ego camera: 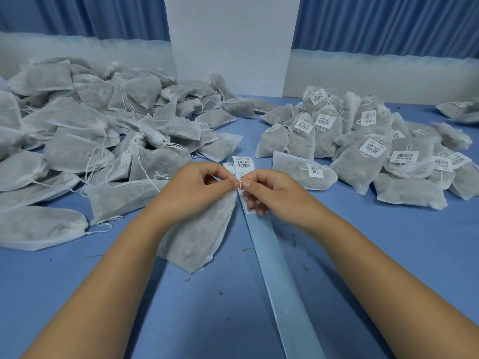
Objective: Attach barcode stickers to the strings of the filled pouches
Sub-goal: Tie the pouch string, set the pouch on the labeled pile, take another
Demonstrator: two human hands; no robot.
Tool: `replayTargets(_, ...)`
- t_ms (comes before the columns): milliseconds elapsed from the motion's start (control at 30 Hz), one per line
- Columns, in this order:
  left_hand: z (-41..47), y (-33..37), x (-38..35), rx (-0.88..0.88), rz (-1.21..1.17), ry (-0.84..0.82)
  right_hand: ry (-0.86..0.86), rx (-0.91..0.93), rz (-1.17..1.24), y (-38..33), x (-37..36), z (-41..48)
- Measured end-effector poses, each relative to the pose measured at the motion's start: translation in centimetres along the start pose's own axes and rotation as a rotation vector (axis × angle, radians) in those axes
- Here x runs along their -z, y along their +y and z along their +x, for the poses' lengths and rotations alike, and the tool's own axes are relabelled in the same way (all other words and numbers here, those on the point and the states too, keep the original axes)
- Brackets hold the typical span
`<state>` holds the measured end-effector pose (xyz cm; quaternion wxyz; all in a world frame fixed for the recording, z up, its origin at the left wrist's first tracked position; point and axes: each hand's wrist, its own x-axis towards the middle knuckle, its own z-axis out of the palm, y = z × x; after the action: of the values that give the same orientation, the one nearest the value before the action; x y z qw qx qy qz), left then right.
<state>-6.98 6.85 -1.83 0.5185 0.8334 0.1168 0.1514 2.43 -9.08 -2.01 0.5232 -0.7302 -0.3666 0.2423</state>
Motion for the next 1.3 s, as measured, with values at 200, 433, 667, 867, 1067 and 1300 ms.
replayTargets(200,0.1,0.0,-0.1,-0.058,-0.055,-0.009,-0.045,-0.054,0.096,-0.3,0.2,-0.2)
replayTargets(433,0.0,0.2,0.2,-0.093,-0.019,-0.032,-0.031,-0.029,0.175,-0.3,0.3,-0.2)
replayTargets(667,0.3,-0.1,0.3,0.089,0.022,-0.018,0.076,0.121,0.154,0.2,-0.1,-0.1)
replayTargets(867,0.2,-0.1,0.2,0.145,0.017,-0.061,0.171,0.25,-0.032,0.3,-0.4,-0.3)
replayTargets(1067,0.1,0.2,0.2,0.172,-0.002,-0.071,0.223,0.243,-0.031,0.4,-0.7,-0.3)
replayTargets(1300,0.2,0.2,0.1,0.181,-0.054,-0.06,0.199,0.199,0.039,0.3,-0.8,-0.4)
